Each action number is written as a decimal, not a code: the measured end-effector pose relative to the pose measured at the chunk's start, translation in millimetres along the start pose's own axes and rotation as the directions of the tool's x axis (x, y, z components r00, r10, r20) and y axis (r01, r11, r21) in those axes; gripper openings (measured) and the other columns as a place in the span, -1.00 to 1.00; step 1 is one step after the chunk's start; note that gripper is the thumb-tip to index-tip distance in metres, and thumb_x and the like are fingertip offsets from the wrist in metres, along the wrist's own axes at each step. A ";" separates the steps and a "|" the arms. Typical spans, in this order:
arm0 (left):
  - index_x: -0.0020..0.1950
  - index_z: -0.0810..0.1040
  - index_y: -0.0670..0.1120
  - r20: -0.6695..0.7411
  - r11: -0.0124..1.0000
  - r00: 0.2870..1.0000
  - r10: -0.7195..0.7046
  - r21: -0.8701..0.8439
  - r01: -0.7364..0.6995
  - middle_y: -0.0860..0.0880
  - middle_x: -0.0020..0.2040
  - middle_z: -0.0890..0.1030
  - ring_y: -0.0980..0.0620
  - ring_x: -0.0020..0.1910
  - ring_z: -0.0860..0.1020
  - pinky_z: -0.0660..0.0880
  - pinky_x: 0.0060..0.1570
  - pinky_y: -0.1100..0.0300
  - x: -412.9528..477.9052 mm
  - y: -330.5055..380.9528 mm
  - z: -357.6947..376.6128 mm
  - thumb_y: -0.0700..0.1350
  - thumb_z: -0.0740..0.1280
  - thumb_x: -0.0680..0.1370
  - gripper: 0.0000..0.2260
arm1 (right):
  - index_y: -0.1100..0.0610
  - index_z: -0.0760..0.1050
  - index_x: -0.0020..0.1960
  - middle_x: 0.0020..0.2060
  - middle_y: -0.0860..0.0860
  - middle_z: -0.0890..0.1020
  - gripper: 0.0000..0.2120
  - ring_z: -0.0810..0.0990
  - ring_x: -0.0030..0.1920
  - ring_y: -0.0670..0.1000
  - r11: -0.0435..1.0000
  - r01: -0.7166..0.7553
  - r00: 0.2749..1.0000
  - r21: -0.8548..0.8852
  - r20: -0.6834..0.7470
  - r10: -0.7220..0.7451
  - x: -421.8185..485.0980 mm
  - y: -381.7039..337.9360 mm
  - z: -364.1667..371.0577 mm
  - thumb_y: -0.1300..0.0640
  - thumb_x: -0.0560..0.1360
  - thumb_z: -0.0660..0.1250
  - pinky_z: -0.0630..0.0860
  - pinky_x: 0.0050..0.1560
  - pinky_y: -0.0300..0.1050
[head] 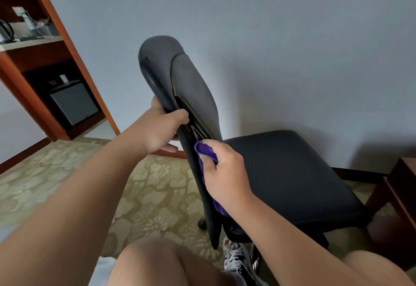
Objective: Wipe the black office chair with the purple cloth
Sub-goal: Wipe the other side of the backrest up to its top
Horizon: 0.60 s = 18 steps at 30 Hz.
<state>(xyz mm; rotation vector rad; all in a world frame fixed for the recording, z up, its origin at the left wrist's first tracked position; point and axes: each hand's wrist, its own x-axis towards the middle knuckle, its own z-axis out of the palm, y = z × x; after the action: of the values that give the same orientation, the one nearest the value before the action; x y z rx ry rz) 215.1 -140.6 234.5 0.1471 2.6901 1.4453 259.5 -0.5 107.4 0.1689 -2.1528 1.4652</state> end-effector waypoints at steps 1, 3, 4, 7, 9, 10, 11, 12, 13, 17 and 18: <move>0.39 0.32 0.05 0.002 1.000 1.000 0.001 0.011 -0.002 -0.05 0.11 0.67 -0.07 0.02 0.70 0.69 -0.06 -0.10 1.1 1.1 0.9 0.00 0.35 0.51 -0.54 | 0.04 0.58 0.25 0.06 -0.05 0.63 -0.72 0.59 0.06 -0.06 1.000 0.000 1.000 0.010 -0.005 0.000 4.2 -3.7 0.7 0.22 0.57 0.32 0.59 0.09 -0.06; 0.39 0.32 0.02 0.007 1.000 1.000 -0.006 0.020 0.006 -0.06 0.12 0.66 -0.07 0.02 0.69 0.70 -0.07 -0.08 3.8 1.3 -0.1 -0.05 0.32 0.57 -0.60 | 0.04 0.58 0.25 0.05 -0.04 0.63 -0.73 0.59 0.05 -0.03 1.000 0.014 1.000 0.012 -0.007 -0.014 14.1 -13.2 1.0 0.21 0.57 0.31 0.59 0.07 -0.01; 0.39 0.33 0.01 0.019 1.000 1.000 -0.012 0.022 0.012 -0.06 0.12 0.67 -0.06 0.02 0.70 0.70 -0.09 -0.07 4.1 1.2 -1.5 -0.04 0.33 0.56 -0.58 | 0.04 0.57 0.25 0.06 -0.04 0.63 -0.72 0.58 0.05 -0.03 1.000 0.030 1.000 0.008 -0.008 -0.030 18.9 -18.1 1.1 0.21 0.57 0.30 0.58 0.07 -0.01; 0.38 0.34 -0.01 0.041 0.999 0.999 -0.014 0.029 0.013 -0.05 0.10 0.69 -0.03 -0.01 0.71 0.70 -0.11 -0.04 5.5 -0.6 -4.1 0.02 0.34 0.49 -0.52 | 0.03 0.57 0.25 0.07 -0.05 0.63 -0.71 0.58 0.06 -0.03 0.998 0.066 0.998 0.007 -0.019 -0.065 26.3 -25.6 3.3 0.21 0.56 0.29 0.56 0.08 -0.03; 0.40 0.33 -0.02 0.040 1.000 0.999 -0.013 0.025 0.012 -0.06 0.10 0.68 -0.03 -0.02 0.71 0.69 -0.07 -0.06 5.8 -2.0 -4.7 -0.02 0.34 0.54 -0.55 | 0.02 0.56 0.26 0.07 -0.08 0.62 -0.70 0.59 0.04 -0.04 0.996 0.085 0.996 -0.017 -0.036 -0.086 22.4 -21.5 6.4 0.18 0.55 0.27 0.58 0.04 -0.02; 0.39 0.33 -0.01 0.042 1.000 0.999 -0.014 0.024 0.013 -0.06 0.10 0.68 -0.03 -0.01 0.71 0.69 -0.06 -0.08 5.5 -2.7 -4.8 0.00 0.35 0.51 -0.53 | 0.03 0.56 0.26 0.05 -0.09 0.62 -0.68 0.60 0.02 -0.04 0.994 0.097 0.994 -0.048 -0.044 -0.099 17.7 -16.5 7.8 0.16 0.54 0.25 0.59 0.01 -0.02; 0.39 0.33 0.00 0.042 1.000 0.999 -0.015 0.026 0.013 -0.05 0.11 0.67 -0.02 0.00 0.71 0.69 -0.06 -0.08 5.3 -3.2 -5.2 0.03 0.35 0.45 -0.47 | 0.03 0.56 0.26 0.04 -0.10 0.62 -0.67 0.60 -0.01 -0.05 0.990 0.107 0.993 -0.087 -0.048 -0.112 12.2 -10.0 9.3 0.16 0.52 0.25 0.60 -0.04 -0.04; 0.39 0.33 0.01 0.040 0.999 0.999 -0.016 0.029 0.015 -0.04 0.13 0.66 -0.03 0.01 0.70 0.69 -0.07 -0.09 4.6 -3.3 -6.0 0.06 0.33 0.39 -0.43 | 0.04 0.57 0.25 0.03 -0.10 0.63 -0.68 0.61 -0.02 -0.06 0.985 0.117 0.991 -0.123 -0.051 -0.124 6.5 -3.2 10.9 0.18 0.52 0.28 0.61 -0.06 -0.05; 0.39 0.32 0.02 0.041 0.999 0.999 -0.016 0.033 0.014 -0.04 0.14 0.65 -0.03 0.03 0.69 0.70 -0.08 -0.08 3.8 -3.0 -6.7 0.07 0.31 0.36 -0.40 | 0.06 0.58 0.25 0.02 -0.10 0.63 -0.68 0.61 -0.03 -0.07 0.981 0.121 0.990 -0.149 -0.052 -0.130 1.8 3.2 12.6 0.21 0.52 0.32 0.62 -0.07 -0.06; 0.40 0.31 0.03 0.047 0.999 0.999 -0.008 0.045 0.005 -0.03 0.18 0.62 -0.04 0.07 0.66 0.70 -0.10 -0.06 1.7 -0.2 -7.8 0.06 0.32 0.40 -0.42 | 0.07 0.59 0.23 0.05 -0.08 0.64 -0.69 0.62 0.02 -0.06 0.994 0.038 0.997 -0.100 -0.069 -0.046 -5.2 5.7 17.0 0.27 0.52 0.36 0.62 0.01 -0.02; 0.41 0.31 0.02 0.047 0.999 0.999 0.000 0.050 -0.002 -0.03 0.18 0.61 -0.02 0.08 0.65 0.70 -0.09 -0.07 1.7 0.2 -7.6 0.04 0.33 0.46 -0.47 | 0.06 0.59 0.23 0.05 -0.07 0.63 -0.70 0.61 0.03 -0.06 0.997 0.015 0.997 -0.071 -0.074 -0.020 -2.3 -0.4 16.8 0.27 0.53 0.35 0.61 0.04 -0.02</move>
<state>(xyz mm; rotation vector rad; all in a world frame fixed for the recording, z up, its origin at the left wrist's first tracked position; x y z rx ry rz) 212.5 -146.6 238.8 0.1828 2.6903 1.3581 255.7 -16.2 101.9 0.1059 -2.1340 1.3623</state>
